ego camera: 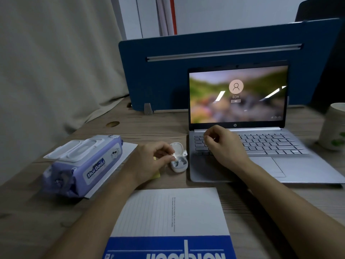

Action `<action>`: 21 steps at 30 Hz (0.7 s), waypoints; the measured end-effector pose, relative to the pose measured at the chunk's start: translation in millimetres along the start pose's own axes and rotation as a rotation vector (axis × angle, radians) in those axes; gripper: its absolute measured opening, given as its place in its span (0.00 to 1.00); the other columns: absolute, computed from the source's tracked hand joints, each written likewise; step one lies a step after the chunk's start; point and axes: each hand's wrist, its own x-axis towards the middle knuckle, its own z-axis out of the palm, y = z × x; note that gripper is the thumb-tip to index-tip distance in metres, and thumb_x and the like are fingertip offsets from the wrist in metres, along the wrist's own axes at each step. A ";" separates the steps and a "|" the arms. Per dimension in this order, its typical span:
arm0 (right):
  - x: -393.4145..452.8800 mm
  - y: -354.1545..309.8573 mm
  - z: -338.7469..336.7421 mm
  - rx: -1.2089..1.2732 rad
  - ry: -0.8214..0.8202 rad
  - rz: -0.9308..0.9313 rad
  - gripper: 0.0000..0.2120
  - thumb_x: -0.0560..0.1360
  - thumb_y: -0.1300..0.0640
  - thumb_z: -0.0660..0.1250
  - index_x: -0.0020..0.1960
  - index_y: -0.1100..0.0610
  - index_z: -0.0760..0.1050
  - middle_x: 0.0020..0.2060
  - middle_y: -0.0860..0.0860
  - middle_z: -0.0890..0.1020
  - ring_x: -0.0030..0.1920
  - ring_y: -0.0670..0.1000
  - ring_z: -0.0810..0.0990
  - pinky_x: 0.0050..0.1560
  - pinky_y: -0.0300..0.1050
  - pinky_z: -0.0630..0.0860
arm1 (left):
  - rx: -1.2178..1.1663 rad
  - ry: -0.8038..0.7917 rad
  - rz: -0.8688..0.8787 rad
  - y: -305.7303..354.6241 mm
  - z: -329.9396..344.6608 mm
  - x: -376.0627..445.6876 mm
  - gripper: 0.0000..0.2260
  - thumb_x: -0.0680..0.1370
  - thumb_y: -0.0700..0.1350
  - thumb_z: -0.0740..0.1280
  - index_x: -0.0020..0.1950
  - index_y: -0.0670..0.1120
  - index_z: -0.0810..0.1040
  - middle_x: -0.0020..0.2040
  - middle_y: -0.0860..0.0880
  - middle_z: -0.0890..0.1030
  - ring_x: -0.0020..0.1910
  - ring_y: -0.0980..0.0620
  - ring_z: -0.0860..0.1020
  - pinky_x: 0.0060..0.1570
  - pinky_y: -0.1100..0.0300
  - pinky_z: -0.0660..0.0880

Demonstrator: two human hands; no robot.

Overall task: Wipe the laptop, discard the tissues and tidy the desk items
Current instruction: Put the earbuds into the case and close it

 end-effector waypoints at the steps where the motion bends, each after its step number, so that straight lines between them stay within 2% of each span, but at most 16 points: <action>1: -0.3 -0.4 0.0 -0.004 0.000 -0.001 0.06 0.75 0.56 0.64 0.47 0.54 0.79 0.39 0.46 0.81 0.39 0.48 0.79 0.42 0.45 0.74 | 0.026 -0.001 0.025 1.3 2.4 0.6 0.06 0.73 0.45 0.74 0.50 0.50 0.83 0.46 0.57 0.84 0.46 0.59 0.82 0.48 0.62 0.79; 5: -0.9 -0.8 0.2 -0.015 -0.007 -0.008 0.06 0.75 0.56 0.64 0.49 0.54 0.79 0.40 0.47 0.82 0.41 0.49 0.79 0.44 0.48 0.77 | 0.089 -0.027 0.101 6.3 10.8 3.1 0.06 0.74 0.46 0.74 0.51 0.49 0.83 0.45 0.57 0.84 0.46 0.62 0.80 0.45 0.71 0.75; 8: -0.8 -0.1 -0.2 -0.011 -0.014 -0.011 0.06 0.76 0.56 0.64 0.49 0.55 0.79 0.40 0.48 0.82 0.41 0.49 0.79 0.45 0.50 0.78 | 0.126 -0.012 0.121 5.6 13.0 3.7 0.07 0.74 0.47 0.74 0.52 0.50 0.83 0.45 0.58 0.83 0.45 0.62 0.80 0.44 0.73 0.72; 13: -0.9 1.0 -0.3 -0.013 -0.011 -0.013 0.06 0.76 0.56 0.64 0.49 0.55 0.79 0.40 0.49 0.82 0.41 0.51 0.80 0.46 0.52 0.78 | 0.121 0.086 0.102 -2.4 8.1 4.8 0.09 0.75 0.50 0.72 0.55 0.55 0.80 0.48 0.61 0.80 0.46 0.60 0.79 0.42 0.70 0.73; 16: -1.2 1.2 -0.1 -0.017 -0.003 -0.016 0.06 0.75 0.56 0.64 0.49 0.55 0.79 0.40 0.49 0.83 0.41 0.51 0.80 0.45 0.51 0.78 | 0.099 0.120 0.033 -5.5 8.6 8.4 0.12 0.76 0.52 0.69 0.59 0.58 0.76 0.54 0.60 0.78 0.49 0.60 0.77 0.42 0.66 0.73; 18: -1.4 1.4 0.4 -0.025 -0.002 -0.021 0.06 0.75 0.57 0.64 0.48 0.55 0.79 0.40 0.49 0.83 0.41 0.52 0.80 0.44 0.49 0.77 | 0.089 0.081 -0.049 -8.1 10.1 11.0 0.16 0.77 0.55 0.67 0.64 0.59 0.74 0.56 0.60 0.77 0.51 0.63 0.76 0.44 0.64 0.73; 21: -1.7 1.5 0.7 -0.029 -0.004 -0.033 0.06 0.75 0.57 0.64 0.49 0.55 0.79 0.40 0.49 0.83 0.42 0.52 0.80 0.43 0.48 0.76 | 0.139 -0.040 -0.109 -11.0 12.9 15.8 0.14 0.78 0.56 0.66 0.63 0.58 0.76 0.50 0.60 0.80 0.48 0.64 0.77 0.45 0.61 0.75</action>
